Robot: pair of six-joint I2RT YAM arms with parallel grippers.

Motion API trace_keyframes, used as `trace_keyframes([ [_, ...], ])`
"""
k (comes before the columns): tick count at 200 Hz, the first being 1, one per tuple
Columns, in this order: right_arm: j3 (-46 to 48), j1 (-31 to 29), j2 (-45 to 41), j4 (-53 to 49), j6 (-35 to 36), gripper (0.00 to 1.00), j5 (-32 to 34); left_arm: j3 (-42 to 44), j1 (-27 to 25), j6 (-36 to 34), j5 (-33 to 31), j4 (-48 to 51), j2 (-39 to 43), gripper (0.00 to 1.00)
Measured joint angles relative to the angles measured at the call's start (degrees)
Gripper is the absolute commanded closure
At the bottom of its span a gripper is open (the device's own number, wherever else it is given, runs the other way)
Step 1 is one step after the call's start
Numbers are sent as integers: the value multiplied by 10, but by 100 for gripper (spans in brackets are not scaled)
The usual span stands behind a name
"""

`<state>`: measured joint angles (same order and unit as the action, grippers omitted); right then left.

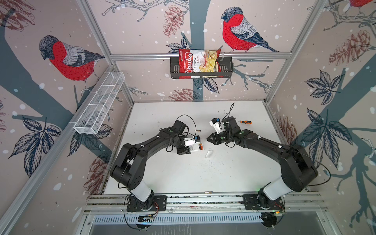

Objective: Unload the batteries from the remote control

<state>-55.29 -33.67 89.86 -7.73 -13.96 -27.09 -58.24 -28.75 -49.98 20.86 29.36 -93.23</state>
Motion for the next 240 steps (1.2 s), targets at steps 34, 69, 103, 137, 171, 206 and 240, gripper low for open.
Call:
trace_keyframes([
  [34, 16, 21, -6, 14, -13, 82, 9, 7, -10, -1, -12, 0, -13, 84],
  [69, 42, 50, -20, 32, -28, 81, 13, 7, -25, -8, -31, 1, -37, 85],
  [103, 59, 71, -28, 46, -41, 81, 13, -5, -45, -11, -50, 14, -73, 85],
  [137, 65, 78, -29, 52, -43, 76, 13, -19, -49, -11, -56, 28, -88, 65],
  [171, 68, 82, -29, 60, -44, 72, 13, -18, -49, -16, -58, 26, -88, 2],
  [206, 68, 87, -29, 62, -44, 68, 14, -13, -54, -12, -59, 11, -82, 2],
  [240, 68, 101, -40, 62, -44, 60, 25, -4, -54, -7, -55, 10, -28, 2],
])
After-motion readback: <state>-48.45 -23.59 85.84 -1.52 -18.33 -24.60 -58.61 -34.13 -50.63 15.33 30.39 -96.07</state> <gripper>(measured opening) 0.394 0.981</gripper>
